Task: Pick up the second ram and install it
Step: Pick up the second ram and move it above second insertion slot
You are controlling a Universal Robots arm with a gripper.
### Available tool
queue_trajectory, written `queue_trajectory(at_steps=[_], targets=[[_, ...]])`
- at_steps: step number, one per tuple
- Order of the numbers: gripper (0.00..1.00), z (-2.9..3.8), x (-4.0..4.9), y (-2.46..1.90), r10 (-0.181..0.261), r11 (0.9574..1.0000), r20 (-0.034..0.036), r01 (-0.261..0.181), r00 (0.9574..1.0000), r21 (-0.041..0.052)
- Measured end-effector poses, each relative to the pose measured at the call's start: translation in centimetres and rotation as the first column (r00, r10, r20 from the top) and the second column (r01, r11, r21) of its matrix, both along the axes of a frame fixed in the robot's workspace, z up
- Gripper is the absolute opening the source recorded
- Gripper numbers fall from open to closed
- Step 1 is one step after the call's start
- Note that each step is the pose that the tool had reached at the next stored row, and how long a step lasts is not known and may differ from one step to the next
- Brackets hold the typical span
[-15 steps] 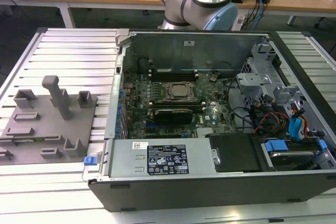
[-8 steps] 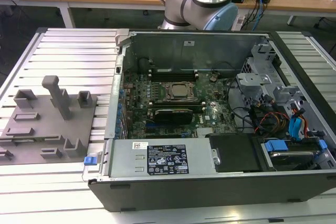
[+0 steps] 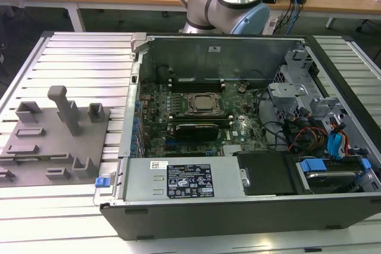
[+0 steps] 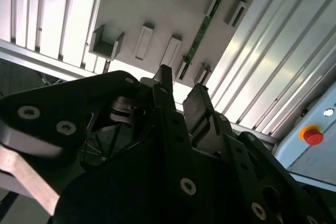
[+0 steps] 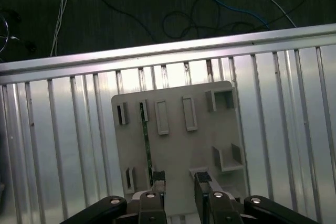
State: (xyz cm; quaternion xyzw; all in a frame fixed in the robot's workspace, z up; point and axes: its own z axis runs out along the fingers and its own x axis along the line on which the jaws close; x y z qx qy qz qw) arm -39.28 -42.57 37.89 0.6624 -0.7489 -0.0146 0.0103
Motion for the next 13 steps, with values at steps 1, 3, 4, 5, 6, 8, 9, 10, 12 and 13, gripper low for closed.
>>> queue_trajectory(at_steps=[1, 3, 4, 5, 6, 8, 9, 10, 12, 13], targets=[[0.36, -0.05, 0.00, 0.00, 0.000, 1.0000, 0.0000, 0.000, 1.0000, 0.0000], [0.36, -0.20, 0.00, 0.00, 0.000, 1.0000, 0.0001, 0.000, 1.0000, 0.0001], [0.36, -0.26, 0.00, 0.00, 0.000, 1.0000, 0.0001, 0.000, 1.0000, 0.0000], [0.36, -0.37, 0.00, 0.00, 0.000, 1.0000, 0.0000, 0.000, 1.0000, 0.0000], [0.36, -0.48, 0.00, 0.00, 0.000, 1.0000, 0.0001, 0.000, 1.0000, 0.0000], [0.36, -0.59, 0.00, 0.00, 0.000, 1.0000, 0.0001, 0.000, 1.0000, 0.0001], [0.36, -0.69, 0.00, 0.00, 0.000, 1.0000, 0.0000, 0.000, 1.0000, 0.0000], [0.36, -0.77, 0.00, 0.00, 0.000, 1.0000, 0.0000, 0.000, 1.0000, 0.0001], [0.36, -0.95, 0.00, 0.00, 0.000, 1.0000, 0.0001, 0.000, 1.0000, 0.0001], [0.36, -1.12, 0.00, 0.00, 0.000, 1.0000, 0.0001, 0.000, 1.0000, 0.0001]])
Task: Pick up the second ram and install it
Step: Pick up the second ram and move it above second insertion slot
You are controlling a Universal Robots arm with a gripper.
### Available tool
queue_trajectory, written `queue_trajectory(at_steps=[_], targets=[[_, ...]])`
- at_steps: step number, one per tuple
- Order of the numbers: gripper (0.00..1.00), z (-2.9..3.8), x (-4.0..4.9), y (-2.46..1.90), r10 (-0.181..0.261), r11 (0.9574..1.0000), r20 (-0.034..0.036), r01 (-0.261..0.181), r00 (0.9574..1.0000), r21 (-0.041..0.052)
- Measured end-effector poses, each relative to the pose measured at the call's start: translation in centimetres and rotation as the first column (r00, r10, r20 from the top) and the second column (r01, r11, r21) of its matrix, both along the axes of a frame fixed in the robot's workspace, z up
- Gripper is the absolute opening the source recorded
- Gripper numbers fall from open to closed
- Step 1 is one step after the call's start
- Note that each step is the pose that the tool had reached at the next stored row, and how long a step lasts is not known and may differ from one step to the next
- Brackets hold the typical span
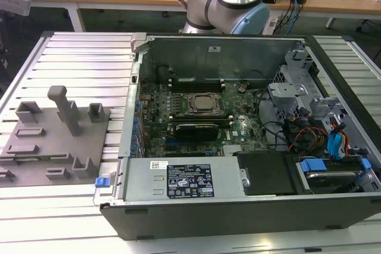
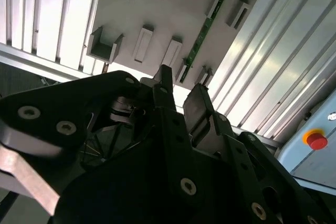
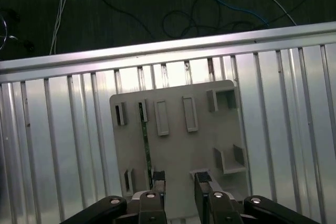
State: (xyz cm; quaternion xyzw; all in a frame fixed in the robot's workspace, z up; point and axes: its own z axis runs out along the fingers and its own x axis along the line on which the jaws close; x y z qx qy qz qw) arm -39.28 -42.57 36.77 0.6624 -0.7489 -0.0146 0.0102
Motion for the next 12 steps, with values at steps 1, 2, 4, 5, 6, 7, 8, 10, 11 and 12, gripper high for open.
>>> queue_trajectory(at_steps=[1, 2, 4, 5, 6, 7, 8, 10, 11, 12], targets=[[0.36, -0.12, 0.00, 0.00, 0.000, 1.0000, 0.0001, 0.000, 1.0000, 0.0000], [0.36, -0.26, 0.00, -0.05, 0.000, 1.0000, -0.0001, 0.000, 1.0000, 0.0000], [0.36, -0.63, 0.00, -0.90, 0.000, 1.0000, 0.0000, 0.000, 1.0000, 0.0014], [0.36, -0.69, 0.00, -1.15, 0.000, 1.0000, -0.0001, 0.000, 1.0000, 0.0027], [0.36, -0.89, 0.00, -1.51, 0.003, 1.0000, 0.0000, -0.003, 1.0000, 0.0065], [0.36, -1.06, 0.00, -1.66, 0.008, 0.9999, 0.0001, -0.008, 1.0000, 0.0087], [0.36, -1.16, 0.00, -1.78, 0.012, 0.9999, 0.0000, -0.012, 0.9999, 0.0089], [0.36, -1.40, 0.00, -1.95, 0.017, 0.9998, -0.0001, -0.017, 0.9999, 0.0089], [0.36, -1.71, -0.01, -2.06, 0.020, 0.9998, 0.0000, -0.020, 0.9998, 0.0089], [0.36, -1.85, -0.01, -2.08, 0.020, 0.9998, -0.0001, -0.020, 0.9998, 0.0089]])
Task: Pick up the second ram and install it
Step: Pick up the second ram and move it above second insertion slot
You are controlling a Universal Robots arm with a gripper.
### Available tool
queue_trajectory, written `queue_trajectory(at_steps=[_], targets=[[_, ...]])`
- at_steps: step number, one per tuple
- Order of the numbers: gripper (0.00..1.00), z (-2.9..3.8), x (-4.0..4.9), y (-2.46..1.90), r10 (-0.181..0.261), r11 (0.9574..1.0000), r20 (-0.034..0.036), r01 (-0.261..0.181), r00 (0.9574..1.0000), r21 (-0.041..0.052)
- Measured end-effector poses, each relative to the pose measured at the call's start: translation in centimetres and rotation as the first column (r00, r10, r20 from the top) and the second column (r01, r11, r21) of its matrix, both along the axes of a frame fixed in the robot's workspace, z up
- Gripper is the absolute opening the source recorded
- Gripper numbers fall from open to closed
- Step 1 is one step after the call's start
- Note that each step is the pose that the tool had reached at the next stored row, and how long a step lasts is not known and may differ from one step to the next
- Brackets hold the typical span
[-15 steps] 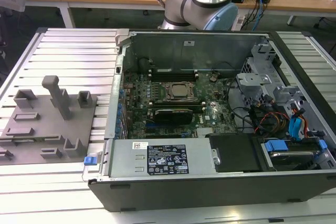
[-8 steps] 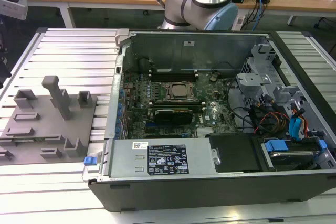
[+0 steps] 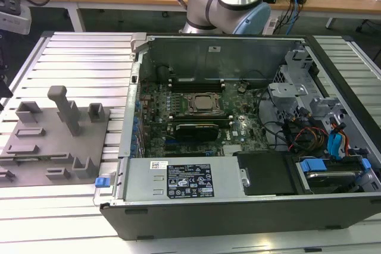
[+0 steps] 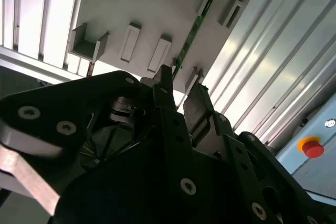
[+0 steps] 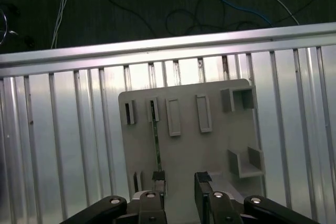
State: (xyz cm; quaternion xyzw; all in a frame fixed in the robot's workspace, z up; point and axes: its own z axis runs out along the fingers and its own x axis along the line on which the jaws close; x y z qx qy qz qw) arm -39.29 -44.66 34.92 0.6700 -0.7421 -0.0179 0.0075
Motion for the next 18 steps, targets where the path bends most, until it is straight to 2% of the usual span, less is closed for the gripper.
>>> queue_trajectory(at_steps=[18], targets=[[0.36, -1.98, 0.00, -0.07, 0.004, 1.0000, 0.0001, -0.004, 1.0000, 0.0000]])
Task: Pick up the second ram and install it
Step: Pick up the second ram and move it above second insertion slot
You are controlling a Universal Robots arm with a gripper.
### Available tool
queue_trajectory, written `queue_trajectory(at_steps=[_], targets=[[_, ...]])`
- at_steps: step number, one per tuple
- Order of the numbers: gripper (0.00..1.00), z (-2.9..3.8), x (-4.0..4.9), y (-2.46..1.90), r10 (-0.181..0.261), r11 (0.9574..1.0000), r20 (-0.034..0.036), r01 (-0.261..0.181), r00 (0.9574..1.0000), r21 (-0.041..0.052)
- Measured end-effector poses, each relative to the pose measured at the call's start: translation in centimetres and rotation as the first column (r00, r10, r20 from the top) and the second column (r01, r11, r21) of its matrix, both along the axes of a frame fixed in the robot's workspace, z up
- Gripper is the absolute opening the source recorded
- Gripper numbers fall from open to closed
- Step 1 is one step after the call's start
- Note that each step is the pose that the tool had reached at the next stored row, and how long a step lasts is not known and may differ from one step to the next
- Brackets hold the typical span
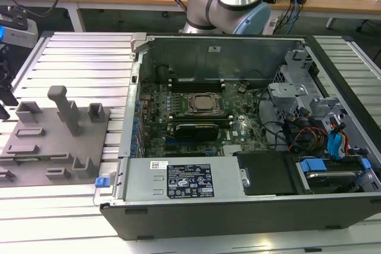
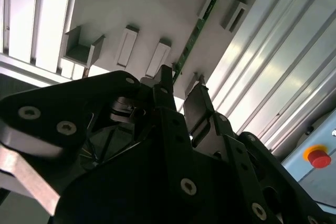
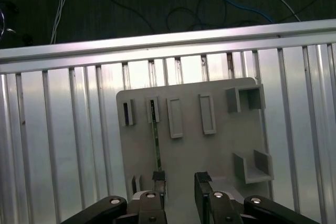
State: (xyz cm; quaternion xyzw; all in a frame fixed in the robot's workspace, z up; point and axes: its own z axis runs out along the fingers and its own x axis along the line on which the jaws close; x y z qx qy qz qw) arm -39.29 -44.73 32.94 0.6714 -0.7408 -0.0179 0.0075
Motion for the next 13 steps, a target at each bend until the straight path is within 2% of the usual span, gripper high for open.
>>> queue_trajectory(at_steps=[2, 13], targets=[[0.36, -0.32, 0.00, -0.01, 0.000, 1.0000, 0.0000, 0.000, 1.0000, 0.0000], [0.36, -1.12, 0.00, -0.04, 0.001, 1.0000, -0.0001, -0.001, 1.0000, -0.0001]])
